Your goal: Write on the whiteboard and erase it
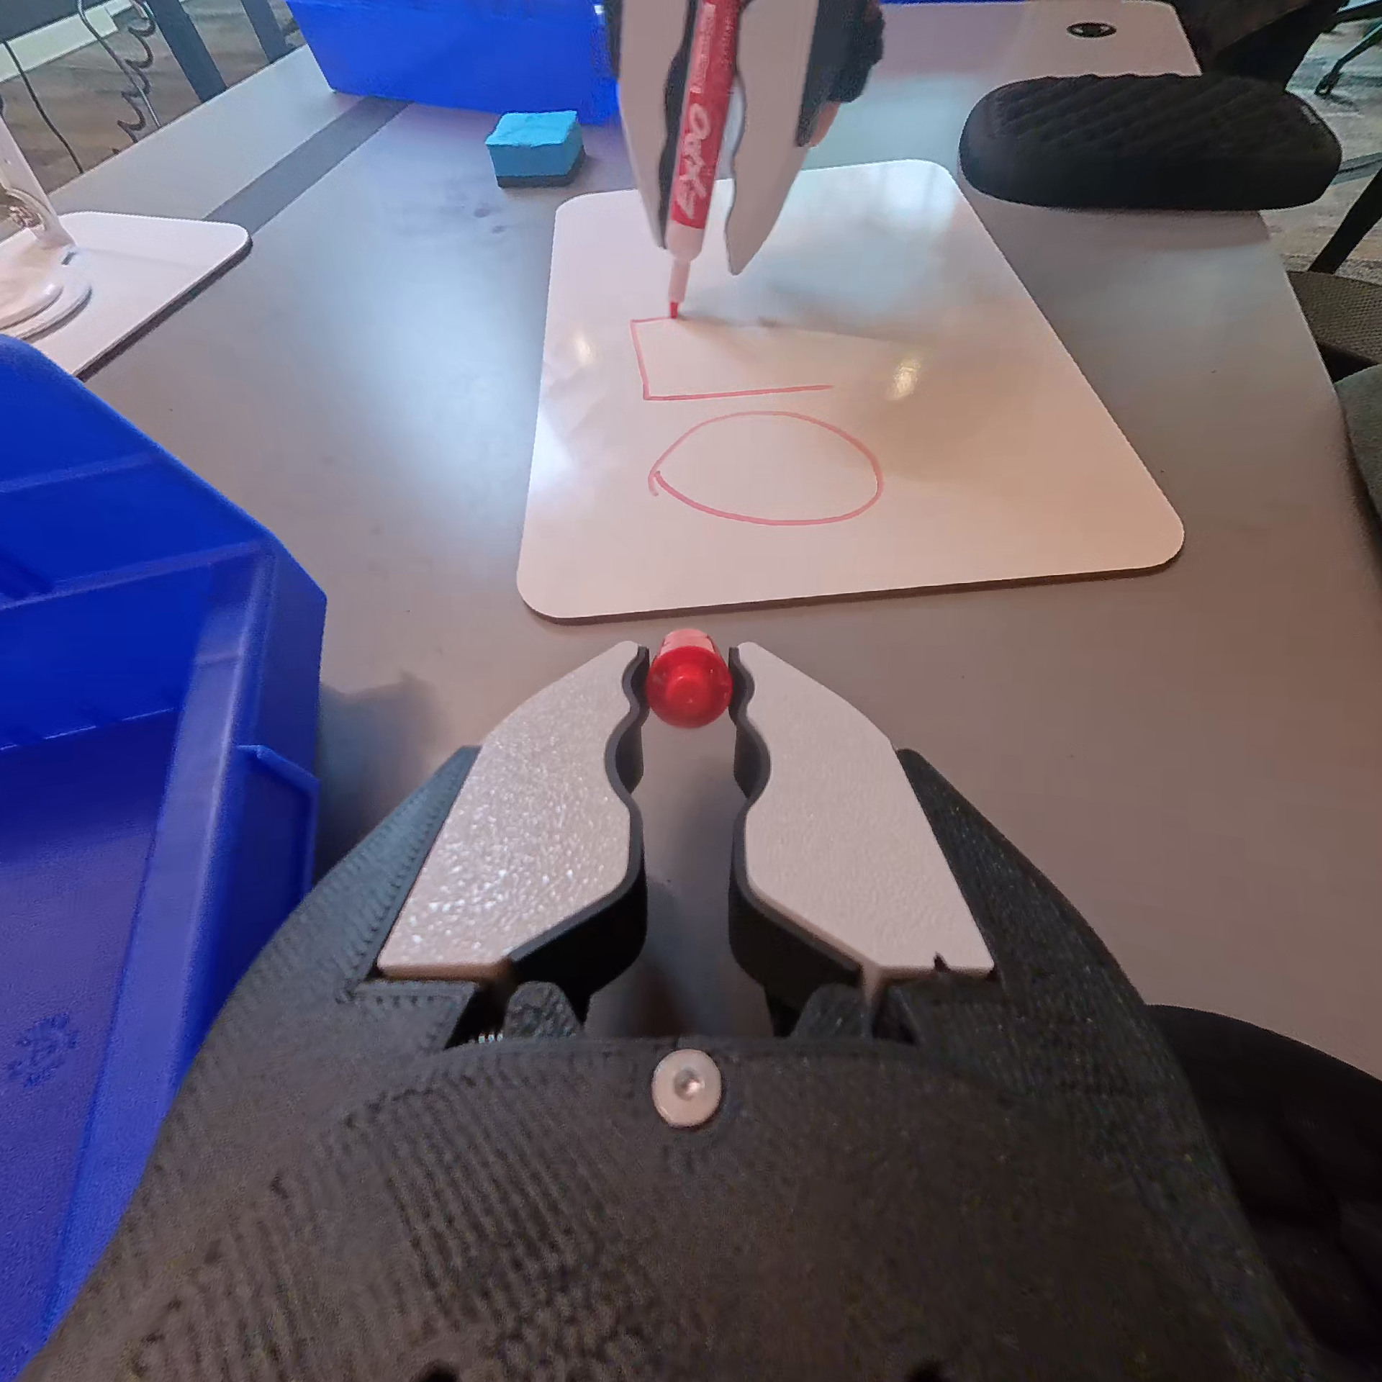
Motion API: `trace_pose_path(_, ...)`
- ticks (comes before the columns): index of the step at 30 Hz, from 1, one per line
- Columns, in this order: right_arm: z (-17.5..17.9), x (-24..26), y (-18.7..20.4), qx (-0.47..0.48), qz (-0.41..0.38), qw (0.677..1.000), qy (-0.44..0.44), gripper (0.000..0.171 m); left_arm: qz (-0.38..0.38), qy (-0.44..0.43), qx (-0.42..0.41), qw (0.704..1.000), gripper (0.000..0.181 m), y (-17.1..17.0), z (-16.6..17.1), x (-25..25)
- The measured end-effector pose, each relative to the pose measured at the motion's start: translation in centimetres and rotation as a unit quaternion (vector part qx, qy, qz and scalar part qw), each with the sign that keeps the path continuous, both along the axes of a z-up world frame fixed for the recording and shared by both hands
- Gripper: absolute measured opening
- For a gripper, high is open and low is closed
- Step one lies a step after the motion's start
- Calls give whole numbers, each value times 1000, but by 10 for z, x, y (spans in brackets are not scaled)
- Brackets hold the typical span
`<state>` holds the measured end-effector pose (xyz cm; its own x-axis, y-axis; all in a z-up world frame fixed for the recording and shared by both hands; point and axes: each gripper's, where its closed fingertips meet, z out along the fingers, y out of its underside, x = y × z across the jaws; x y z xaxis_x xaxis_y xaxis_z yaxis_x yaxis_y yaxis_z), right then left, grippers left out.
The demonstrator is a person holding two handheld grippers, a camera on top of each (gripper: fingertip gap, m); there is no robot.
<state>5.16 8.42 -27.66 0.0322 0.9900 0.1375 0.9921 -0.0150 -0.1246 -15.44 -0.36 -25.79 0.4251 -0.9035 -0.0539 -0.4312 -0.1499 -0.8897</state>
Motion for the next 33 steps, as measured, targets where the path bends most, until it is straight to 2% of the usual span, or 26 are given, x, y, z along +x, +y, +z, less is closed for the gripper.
trace_pose_path(5,2,22,-37,-25,12,999,-35,34,0,-2,-3,1000,20,0,0,0)
trace_pose_path(8,2,24,-44,-21,15,999,-36,34,0,2,-1,1000,20,0,-1,0)
trace_pose_path(17,1,-27,-80,-33,90,995,0,34,-1,5,3,1000,20,-1,-2,0)
trace_pose_path(20,10,-22,-71,-29,71,997,22,34,-1,5,4,1000,20,-1,-2,0)
trace_pose_path(26,21,24,-17,2,-17,999,37,34,-1,2,-1,1000,20,-1,-2,0)
trace_pose_path(33,7,25,-7,5,-22,999,44,34,-2,-16,-17,1000,20,-1,0,0)
